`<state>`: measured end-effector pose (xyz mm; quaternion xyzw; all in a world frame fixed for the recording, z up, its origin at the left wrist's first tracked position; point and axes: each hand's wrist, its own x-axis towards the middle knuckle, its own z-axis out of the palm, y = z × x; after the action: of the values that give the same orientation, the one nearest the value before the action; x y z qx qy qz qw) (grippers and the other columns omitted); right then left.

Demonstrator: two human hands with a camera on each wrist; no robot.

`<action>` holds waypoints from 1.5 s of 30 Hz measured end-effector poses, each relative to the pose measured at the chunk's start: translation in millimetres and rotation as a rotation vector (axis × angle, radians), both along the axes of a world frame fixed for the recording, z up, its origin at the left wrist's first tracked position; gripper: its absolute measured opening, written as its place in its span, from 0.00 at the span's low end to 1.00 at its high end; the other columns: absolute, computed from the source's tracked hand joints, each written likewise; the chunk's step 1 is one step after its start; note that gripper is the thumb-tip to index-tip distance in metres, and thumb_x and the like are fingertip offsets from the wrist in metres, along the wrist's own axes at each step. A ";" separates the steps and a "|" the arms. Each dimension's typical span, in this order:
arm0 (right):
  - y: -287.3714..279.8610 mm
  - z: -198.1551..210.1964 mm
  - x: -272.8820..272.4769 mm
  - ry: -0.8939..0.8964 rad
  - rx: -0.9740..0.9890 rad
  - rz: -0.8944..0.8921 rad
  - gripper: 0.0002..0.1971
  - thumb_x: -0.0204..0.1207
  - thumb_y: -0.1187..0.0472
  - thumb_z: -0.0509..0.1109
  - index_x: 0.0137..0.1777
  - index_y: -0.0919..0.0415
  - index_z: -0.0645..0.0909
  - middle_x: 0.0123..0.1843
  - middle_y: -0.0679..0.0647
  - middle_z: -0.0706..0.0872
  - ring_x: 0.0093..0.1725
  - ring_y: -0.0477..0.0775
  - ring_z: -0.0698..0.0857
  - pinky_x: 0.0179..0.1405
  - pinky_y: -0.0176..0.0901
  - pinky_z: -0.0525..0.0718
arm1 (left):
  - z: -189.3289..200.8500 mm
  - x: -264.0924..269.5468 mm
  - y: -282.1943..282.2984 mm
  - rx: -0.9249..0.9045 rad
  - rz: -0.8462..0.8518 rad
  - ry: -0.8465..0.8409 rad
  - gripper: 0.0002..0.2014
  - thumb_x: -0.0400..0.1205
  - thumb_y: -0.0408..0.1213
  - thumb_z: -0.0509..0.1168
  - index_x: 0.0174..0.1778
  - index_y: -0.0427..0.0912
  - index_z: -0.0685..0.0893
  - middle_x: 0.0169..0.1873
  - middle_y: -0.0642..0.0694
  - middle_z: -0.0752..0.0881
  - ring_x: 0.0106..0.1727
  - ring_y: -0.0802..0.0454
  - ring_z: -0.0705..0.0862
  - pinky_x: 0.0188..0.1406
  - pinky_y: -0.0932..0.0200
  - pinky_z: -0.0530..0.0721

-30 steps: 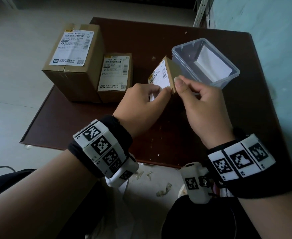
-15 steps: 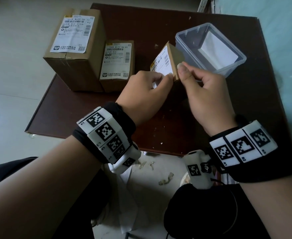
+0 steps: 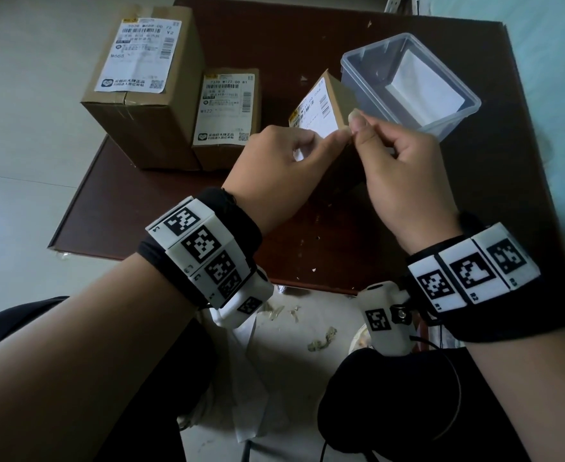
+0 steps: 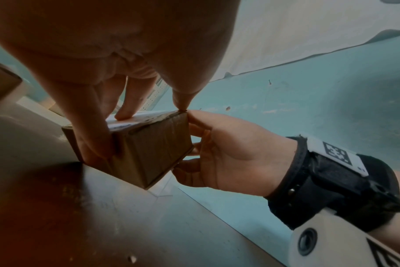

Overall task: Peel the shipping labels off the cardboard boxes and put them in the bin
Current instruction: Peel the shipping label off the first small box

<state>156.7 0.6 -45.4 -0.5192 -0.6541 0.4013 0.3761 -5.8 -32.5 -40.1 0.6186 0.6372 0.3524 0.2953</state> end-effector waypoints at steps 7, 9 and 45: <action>-0.4 -1.4 -1.6 -0.021 0.011 -0.004 0.22 0.92 0.46 0.65 0.80 0.55 0.84 0.76 0.47 0.88 0.76 0.39 0.83 0.70 0.31 0.84 | -2.9 -2.4 0.9 0.024 0.014 0.049 0.31 0.86 0.62 0.59 0.47 0.33 0.90 0.37 0.34 0.89 0.38 0.36 0.86 0.30 0.43 0.82; -0.8 -1.2 -2.2 -0.019 0.017 -0.013 0.23 0.91 0.46 0.67 0.81 0.55 0.83 0.76 0.47 0.87 0.76 0.39 0.83 0.71 0.31 0.84 | -4.1 -2.9 1.6 0.024 0.024 0.063 0.31 0.86 0.62 0.57 0.48 0.33 0.90 0.38 0.34 0.89 0.39 0.35 0.86 0.33 0.39 0.83; -20.1 15.7 -0.3 -0.061 -0.195 -0.030 0.28 0.91 0.35 0.56 0.90 0.39 0.69 0.84 0.39 0.79 0.68 0.26 0.74 0.53 0.19 0.72 | -1.5 0.0 -12.4 0.234 -0.146 0.042 0.18 0.92 0.50 0.59 0.54 0.46 0.92 0.36 0.46 0.91 0.37 0.49 0.90 0.35 0.44 0.85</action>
<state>156.4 -19.5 -29.7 -0.5753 -0.6153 0.4412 0.3096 -5.8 -44.9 -41.6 0.7008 0.5510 0.3887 0.2328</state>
